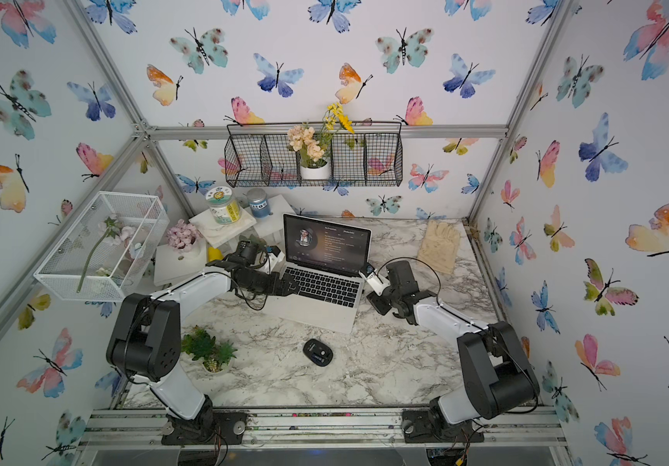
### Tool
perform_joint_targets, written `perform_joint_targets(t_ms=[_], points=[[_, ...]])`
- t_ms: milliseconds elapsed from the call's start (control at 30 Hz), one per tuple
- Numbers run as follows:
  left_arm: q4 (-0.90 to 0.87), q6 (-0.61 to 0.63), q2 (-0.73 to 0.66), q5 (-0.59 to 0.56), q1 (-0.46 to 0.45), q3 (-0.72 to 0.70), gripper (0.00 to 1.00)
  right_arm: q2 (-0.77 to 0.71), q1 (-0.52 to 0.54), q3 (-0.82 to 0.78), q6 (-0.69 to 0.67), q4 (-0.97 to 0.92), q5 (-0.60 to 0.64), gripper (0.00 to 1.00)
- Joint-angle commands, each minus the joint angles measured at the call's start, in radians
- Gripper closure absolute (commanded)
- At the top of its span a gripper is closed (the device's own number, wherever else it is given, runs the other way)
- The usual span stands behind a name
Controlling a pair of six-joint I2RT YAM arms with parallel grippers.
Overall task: Remove the wireless mouse receiver from the laptop
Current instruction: Take out the USB plug from the USB port.
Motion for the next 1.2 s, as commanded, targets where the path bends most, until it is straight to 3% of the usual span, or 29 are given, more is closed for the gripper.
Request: perform_joint_targets(t_ms=[0,100,333,533,767,967,1167], points=[[-0.125,0.189,0.016,-0.155,0.013,0.054,0.0,0.008,-0.023,0.027,-0.06,-0.008,-0.094,0.46],[-0.094,0.172,0.046,-0.168,0.045,0.048,0.04,0.012,-0.023,0.017,-0.056,-0.004,-0.121,0.46],[-0.018,0.169,0.146,-0.279,0.045,0.074,0.24,0.029,-0.023,-0.007,-0.078,0.007,-0.149,0.47],[0.06,0.153,0.192,-0.292,0.044,0.086,0.28,0.06,-0.025,0.018,-0.123,-0.016,-0.147,0.49],[0.059,0.158,0.253,-0.317,0.044,0.137,0.41,0.08,-0.031,0.013,-0.147,-0.02,-0.161,0.51],[0.037,0.164,0.309,-0.312,0.044,0.163,0.56,0.145,-0.065,0.093,-0.259,-0.112,-0.174,0.51],[0.032,0.174,0.332,-0.324,0.044,0.154,0.57,0.255,-0.072,0.205,-0.409,-0.227,-0.194,0.52]])
